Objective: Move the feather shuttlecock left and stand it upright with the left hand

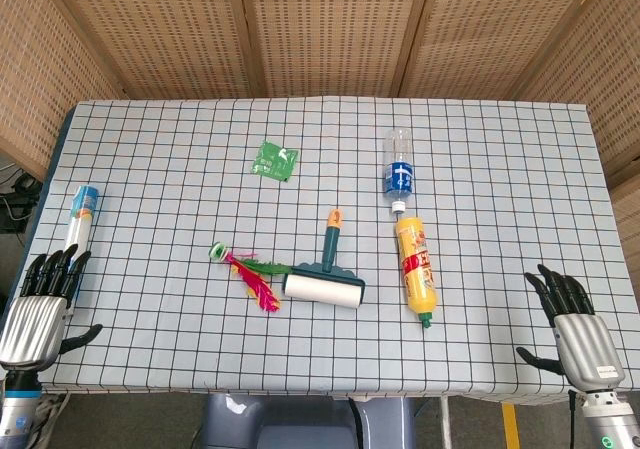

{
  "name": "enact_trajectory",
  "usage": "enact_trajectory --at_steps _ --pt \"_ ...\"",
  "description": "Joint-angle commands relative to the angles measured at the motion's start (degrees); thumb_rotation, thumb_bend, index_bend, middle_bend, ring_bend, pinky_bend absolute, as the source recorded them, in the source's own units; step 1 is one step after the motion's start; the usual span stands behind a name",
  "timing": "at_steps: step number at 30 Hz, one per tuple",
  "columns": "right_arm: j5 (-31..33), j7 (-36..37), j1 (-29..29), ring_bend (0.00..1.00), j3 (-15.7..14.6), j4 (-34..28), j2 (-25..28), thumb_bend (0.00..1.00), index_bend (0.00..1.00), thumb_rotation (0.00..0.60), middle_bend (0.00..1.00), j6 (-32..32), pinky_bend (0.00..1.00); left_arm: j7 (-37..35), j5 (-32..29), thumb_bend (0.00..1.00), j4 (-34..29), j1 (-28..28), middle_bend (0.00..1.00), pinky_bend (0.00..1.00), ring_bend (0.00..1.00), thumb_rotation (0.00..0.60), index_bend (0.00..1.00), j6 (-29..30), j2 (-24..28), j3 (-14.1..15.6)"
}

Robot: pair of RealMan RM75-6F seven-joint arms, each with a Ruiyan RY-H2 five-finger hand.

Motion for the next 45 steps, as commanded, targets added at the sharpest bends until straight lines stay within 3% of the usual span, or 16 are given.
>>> enact_trajectory --at_steps 1,32,39,45 --pt "-0.03 0.01 -0.03 0.0 -0.01 -0.06 0.03 0.07 0.0 0.6 0.0 0.06 0.01 0.06 0.04 0.11 -0.08 0.0 0.0 0.0 0.0 0.6 0.04 -0.01 -0.01 0.04" --pt "0.43 2.37 -0.69 0.0 0.95 0.19 0.59 0.07 0.0 0.6 0.0 2.01 0.01 1.03 1.15 0.12 -0.26 -0.22 0.0 0.0 0.0 0.6 0.07 -0.24 -0.32 0.49" --pt "1.53 3.27 -0.69 0.0 1.29 0.41 0.84 0.07 0.0 0.6 0.0 1.65 0.01 -0.3 0.25 0.17 -1.63 -4.1 0.0 0.0 0.0 0.6 0.16 -4.51 1.73 -1.99" --pt "2.08 3.73 -0.76 0.0 1.57 0.44 1.05 0.07 0.0 0.6 0.0 1.68 0.01 2.27 -2.93 0.25 -1.26 -10.71 0.0 0.0 0.0 0.6 0.34 -12.6 2.65 -5.42"
